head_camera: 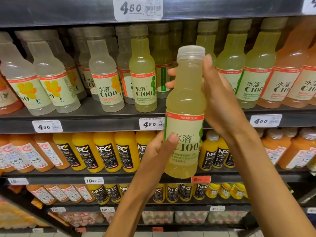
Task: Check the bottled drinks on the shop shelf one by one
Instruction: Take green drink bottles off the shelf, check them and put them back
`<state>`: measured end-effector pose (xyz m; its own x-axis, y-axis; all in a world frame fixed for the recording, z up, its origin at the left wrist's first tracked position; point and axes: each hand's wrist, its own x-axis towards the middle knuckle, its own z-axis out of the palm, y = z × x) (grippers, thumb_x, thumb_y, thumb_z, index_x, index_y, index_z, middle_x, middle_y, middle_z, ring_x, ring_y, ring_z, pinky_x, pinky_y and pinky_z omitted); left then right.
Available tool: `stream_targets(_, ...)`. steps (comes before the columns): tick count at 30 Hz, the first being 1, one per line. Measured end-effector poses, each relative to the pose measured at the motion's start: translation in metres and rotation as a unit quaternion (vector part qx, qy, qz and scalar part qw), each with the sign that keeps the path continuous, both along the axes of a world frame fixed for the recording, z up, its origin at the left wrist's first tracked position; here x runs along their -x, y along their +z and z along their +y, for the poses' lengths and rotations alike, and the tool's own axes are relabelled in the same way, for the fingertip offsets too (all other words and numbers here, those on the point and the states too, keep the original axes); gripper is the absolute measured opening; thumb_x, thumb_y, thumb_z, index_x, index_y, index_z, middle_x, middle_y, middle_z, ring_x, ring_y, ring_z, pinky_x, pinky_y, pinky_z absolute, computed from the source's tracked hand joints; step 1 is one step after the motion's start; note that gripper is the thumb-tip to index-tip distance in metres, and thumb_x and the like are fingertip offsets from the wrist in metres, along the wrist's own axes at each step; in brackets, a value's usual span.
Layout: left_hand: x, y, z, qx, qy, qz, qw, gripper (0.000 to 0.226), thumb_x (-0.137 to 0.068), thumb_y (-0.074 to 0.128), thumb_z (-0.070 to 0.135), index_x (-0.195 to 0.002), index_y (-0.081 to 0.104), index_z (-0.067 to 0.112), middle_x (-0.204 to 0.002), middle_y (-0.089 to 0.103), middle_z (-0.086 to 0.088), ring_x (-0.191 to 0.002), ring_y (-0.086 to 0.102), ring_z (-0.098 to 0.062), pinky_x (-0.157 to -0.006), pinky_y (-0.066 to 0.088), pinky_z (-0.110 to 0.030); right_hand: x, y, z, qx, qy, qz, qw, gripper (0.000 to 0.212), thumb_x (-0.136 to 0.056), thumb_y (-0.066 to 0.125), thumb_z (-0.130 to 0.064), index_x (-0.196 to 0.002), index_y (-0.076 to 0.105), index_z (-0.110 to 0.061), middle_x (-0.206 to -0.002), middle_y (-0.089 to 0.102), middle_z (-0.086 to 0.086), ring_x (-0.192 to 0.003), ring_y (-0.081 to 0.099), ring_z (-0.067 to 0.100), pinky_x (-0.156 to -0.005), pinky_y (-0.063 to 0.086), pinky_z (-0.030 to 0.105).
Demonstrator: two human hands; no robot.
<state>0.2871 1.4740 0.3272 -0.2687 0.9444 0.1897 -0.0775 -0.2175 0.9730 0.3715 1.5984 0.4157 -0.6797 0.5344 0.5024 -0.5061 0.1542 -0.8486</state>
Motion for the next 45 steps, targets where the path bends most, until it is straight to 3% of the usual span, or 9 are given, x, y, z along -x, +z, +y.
stream_targets(5, -0.002, 0.005, 0.000, 0.003, -0.002, 0.013, 1.000, 0.057, -0.075, 0.058, 0.066, -0.121, 0.057, 0.032, -0.114, 0.071, 0.007, -0.106, 0.067, -0.012, -0.078, 0.054, -0.020, 0.003, 0.003, -0.003, 0.028, 0.004, 0.019, 0.999, 0.037, -0.100, 0.039, -0.030, -0.120, 0.052, -0.001, -0.095, 0.072, 0.006, -0.077, 0.069, 0.014, -0.063, 0.056, 0.027)
stream_targets(12, -0.006, 0.009, -0.001, 0.031, -0.115, -0.098, 0.988, 0.079, -0.072, 0.058, 0.073, -0.135, 0.053, 0.024, -0.130, 0.061, -0.008, -0.119, 0.059, -0.026, -0.096, 0.050, -0.039, 0.007, 0.006, 0.004, 0.156, 0.136, 0.048, 0.977, 0.044, -0.099, 0.038, -0.040, -0.099, 0.073, -0.013, -0.090, 0.069, 0.008, -0.075, 0.066, 0.014, -0.067, 0.055, 0.028)
stream_targets(15, -0.010, 0.007, 0.002, 0.019, -0.089, -0.101, 0.991, 0.076, -0.073, 0.058, 0.073, -0.131, 0.057, 0.023, -0.126, 0.063, -0.011, -0.112, 0.063, -0.028, -0.096, 0.050, -0.041, 0.008, 0.005, 0.005, 0.126, 0.094, 0.048, 0.986, 0.040, -0.100, 0.035, -0.039, -0.110, 0.061, -0.011, -0.099, 0.070, 0.010, -0.078, 0.067, 0.016, -0.069, 0.056, 0.030)
stream_targets(19, -0.011, 0.009, -0.001, 0.027, -0.008, -0.017, 0.999, 0.054, -0.078, 0.047, 0.073, -0.118, 0.064, 0.040, -0.118, 0.069, 0.006, -0.112, 0.064, -0.014, -0.096, 0.050, -0.039, 0.002, 0.003, 0.011, 0.052, -0.002, 0.022, 0.998, 0.033, -0.102, 0.037, -0.033, -0.114, 0.060, -0.013, -0.108, 0.069, 0.015, -0.089, 0.068, 0.022, -0.077, 0.057, 0.035)
stream_targets(21, -0.013, 0.011, -0.001, 0.022, 0.016, 0.018, 0.999, 0.053, -0.081, 0.046, 0.069, -0.121, 0.059, 0.036, -0.115, 0.069, 0.013, -0.109, 0.064, -0.006, -0.091, 0.051, -0.029, -0.001, 0.004, 0.011, 0.027, -0.012, 0.006, 1.000, 0.032, -0.100, 0.041, -0.031, -0.117, 0.059, -0.011, -0.109, 0.069, 0.014, -0.093, 0.067, 0.022, -0.080, 0.056, 0.036)
stream_targets(25, -0.017, 0.012, 0.002, -0.005, 0.031, 0.039, 0.999, 0.037, -0.081, 0.054, 0.049, -0.114, 0.055, 0.033, -0.107, 0.070, 0.018, -0.097, 0.065, 0.004, -0.072, 0.049, -0.008, 0.001, 0.005, 0.006, 0.009, -0.022, -0.011, 1.000, 0.040, -0.099, 0.043, -0.029, -0.121, 0.055, 0.001, -0.094, 0.072, 0.006, -0.081, 0.069, 0.015, -0.068, 0.055, 0.026)
stream_targets(34, -0.010, 0.007, 0.004, 0.032, -0.032, 0.013, 0.999, 0.091, -0.054, 0.067, 0.078, -0.125, 0.055, 0.023, -0.120, 0.068, 0.005, -0.112, 0.064, -0.015, -0.094, 0.051, -0.029, 0.002, 0.006, 0.009, 0.065, 0.076, 0.047, 0.994, 0.037, -0.084, 0.055, -0.043, -0.102, 0.073, -0.016, -0.089, 0.071, 0.005, -0.079, 0.066, 0.015, -0.080, 0.053, 0.035)
stream_targets(38, -0.011, 0.007, 0.005, 0.005, -0.001, 0.017, 1.000, 0.081, -0.059, 0.068, 0.073, -0.122, 0.058, 0.023, -0.116, 0.070, 0.004, -0.107, 0.066, -0.015, -0.086, 0.053, -0.024, 0.001, 0.008, 0.011, 0.027, 0.043, 0.028, 0.998, 0.037, -0.097, 0.045, -0.043, -0.107, 0.070, -0.018, -0.096, 0.072, 0.004, -0.090, 0.067, 0.017, -0.087, 0.052, 0.037)
stream_targets(45, -0.003, 0.003, 0.007, -0.034, 0.062, 0.030, 0.997, 0.055, -0.065, 0.076, 0.035, -0.116, 0.056, 0.026, -0.108, 0.072, 0.006, -0.098, 0.069, -0.011, -0.076, 0.053, -0.017, -0.007, 0.000, 0.008, -0.027, 0.055, 0.023, 0.998, 0.060, -0.081, 0.059, -0.050, -0.123, 0.056, -0.007, -0.102, 0.072, 0.004, -0.103, 0.066, 0.024, -0.087, 0.052, 0.034)
